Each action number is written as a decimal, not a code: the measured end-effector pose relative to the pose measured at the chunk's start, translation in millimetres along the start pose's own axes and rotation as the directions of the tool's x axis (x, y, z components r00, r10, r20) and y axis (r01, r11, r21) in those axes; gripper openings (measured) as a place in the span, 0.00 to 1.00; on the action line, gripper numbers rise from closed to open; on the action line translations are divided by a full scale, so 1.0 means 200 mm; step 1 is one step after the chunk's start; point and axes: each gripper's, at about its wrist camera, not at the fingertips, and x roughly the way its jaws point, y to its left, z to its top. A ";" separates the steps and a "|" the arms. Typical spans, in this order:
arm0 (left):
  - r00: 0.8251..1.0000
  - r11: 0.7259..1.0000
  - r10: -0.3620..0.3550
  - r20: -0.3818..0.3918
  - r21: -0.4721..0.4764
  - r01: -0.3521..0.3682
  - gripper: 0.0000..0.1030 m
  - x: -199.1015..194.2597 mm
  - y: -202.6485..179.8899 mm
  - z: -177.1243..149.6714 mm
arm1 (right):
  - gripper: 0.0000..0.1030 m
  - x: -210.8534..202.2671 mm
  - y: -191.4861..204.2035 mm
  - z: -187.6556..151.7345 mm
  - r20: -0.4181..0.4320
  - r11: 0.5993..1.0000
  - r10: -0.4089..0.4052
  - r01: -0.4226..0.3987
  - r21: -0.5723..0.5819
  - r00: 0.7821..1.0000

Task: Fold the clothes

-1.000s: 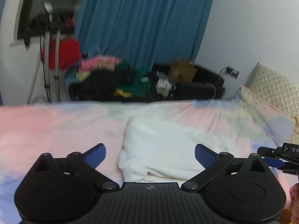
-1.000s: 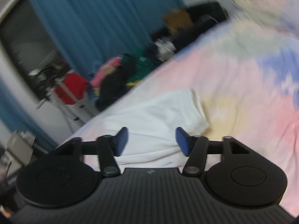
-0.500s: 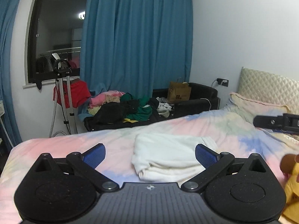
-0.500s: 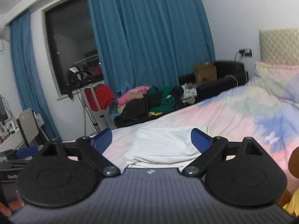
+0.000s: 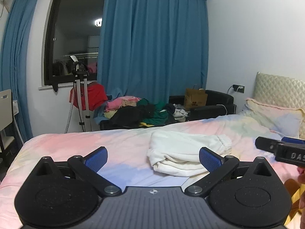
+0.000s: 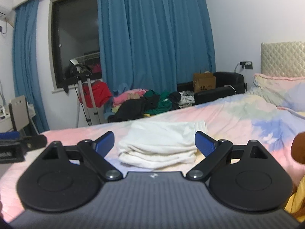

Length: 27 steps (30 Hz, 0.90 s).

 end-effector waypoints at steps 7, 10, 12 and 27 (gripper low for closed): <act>1.000 1.000 0.005 -0.005 -0.001 -0.005 1.00 0.07 0.01 -0.12 | 0.90 0.10 0.02 -0.15 -0.022 0.999 -0.040 0.040 -0.031 0.999; 1.000 1.000 0.024 0.011 -0.006 -0.024 1.00 0.10 0.01 -0.16 | 0.90 0.14 0.03 -0.21 -0.031 0.997 -0.058 0.056 -0.045 0.998; 1.000 1.000 0.024 -0.001 -0.016 -0.024 1.00 0.13 0.01 -0.19 | 0.90 0.17 0.03 -0.26 -0.037 0.996 -0.069 0.067 -0.054 0.997; 0.999 0.999 0.027 -0.021 -0.019 -0.027 1.00 0.21 0.03 -0.26 | 0.90 0.20 0.03 -0.28 -0.079 0.996 -0.060 0.055 -0.065 0.995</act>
